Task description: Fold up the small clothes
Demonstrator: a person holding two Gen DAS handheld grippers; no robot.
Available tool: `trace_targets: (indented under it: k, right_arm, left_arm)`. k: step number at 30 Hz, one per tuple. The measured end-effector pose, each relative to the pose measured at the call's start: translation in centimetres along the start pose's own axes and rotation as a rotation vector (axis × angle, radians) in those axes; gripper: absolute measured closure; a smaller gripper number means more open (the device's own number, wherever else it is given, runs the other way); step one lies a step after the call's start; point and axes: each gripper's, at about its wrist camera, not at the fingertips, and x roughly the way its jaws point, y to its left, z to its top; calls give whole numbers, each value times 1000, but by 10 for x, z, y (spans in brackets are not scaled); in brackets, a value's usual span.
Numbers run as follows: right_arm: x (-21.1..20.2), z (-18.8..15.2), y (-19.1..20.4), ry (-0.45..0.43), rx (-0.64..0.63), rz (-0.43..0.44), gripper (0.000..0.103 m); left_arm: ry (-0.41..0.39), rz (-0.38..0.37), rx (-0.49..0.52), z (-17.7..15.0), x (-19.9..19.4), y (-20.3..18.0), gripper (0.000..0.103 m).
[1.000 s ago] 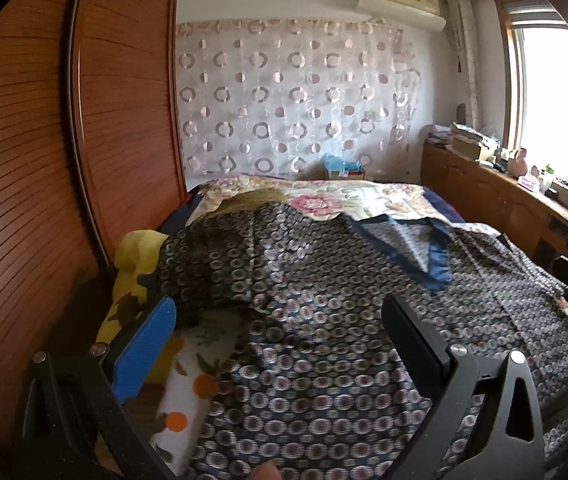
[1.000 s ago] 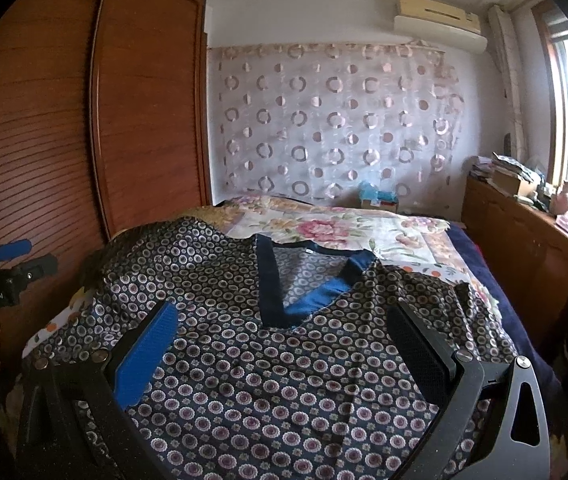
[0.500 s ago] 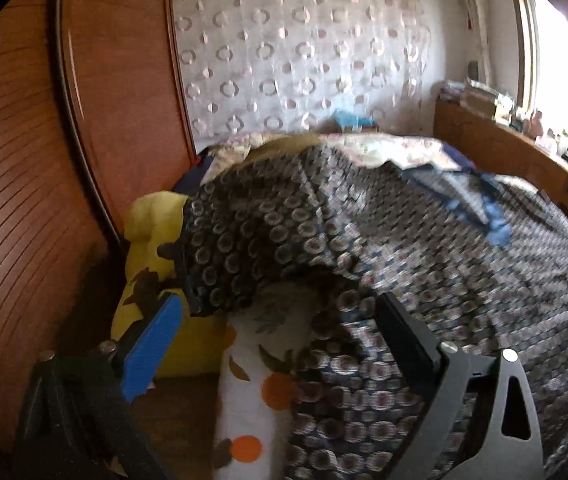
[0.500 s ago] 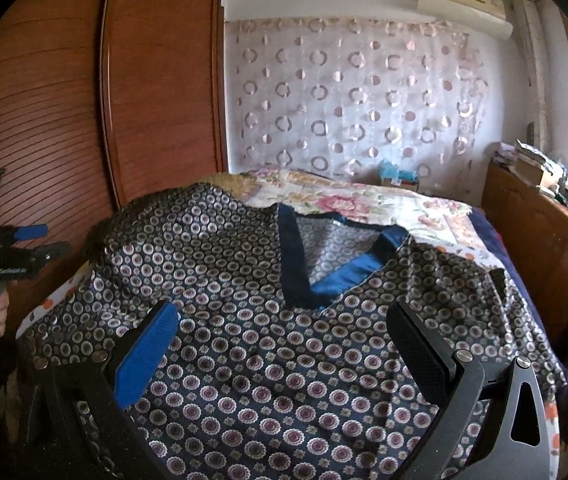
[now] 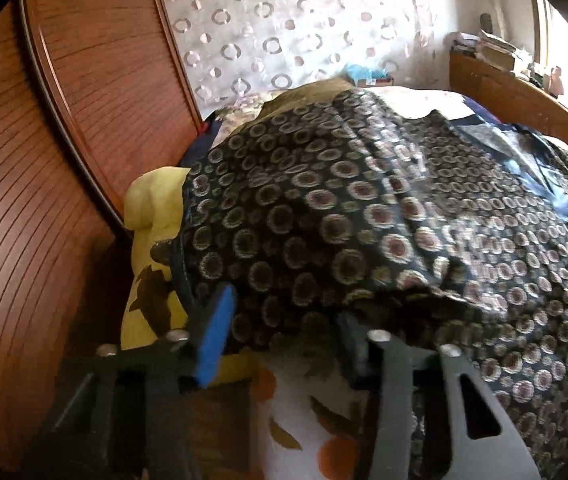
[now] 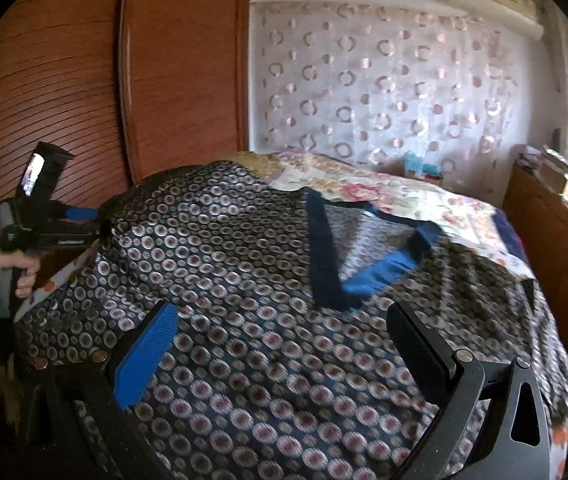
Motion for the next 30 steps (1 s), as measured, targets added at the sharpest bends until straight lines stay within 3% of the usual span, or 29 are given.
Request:
trace_targets:
  k: [5, 10, 16, 24, 26, 30]
  right_arm:
    - [11, 10, 12, 11, -1, 24, 0]
    - [9, 4, 19, 28, -46, 19, 0]
    - [-1, -3, 4, 26, 2, 8, 0]
    - [-12, -12, -12, 26, 38, -22, 0]
    - [-12, -14, -15, 30, 47, -26, 0]
    - [-9, -16, -15, 34, 61, -27, 0]
  left_arm:
    - [-27, -64, -68, 2, 0, 16, 97]
    - [-106, -107, -92, 20, -27, 13, 98]
    - [-184, -169, 27, 51, -60, -30, 98]
    - [-164, -264, 137, 55, -83, -84, 97]
    - [-157, -287, 144, 49, -91, -88, 91]
    - [-151, -327, 138, 33, -105, -89, 58]
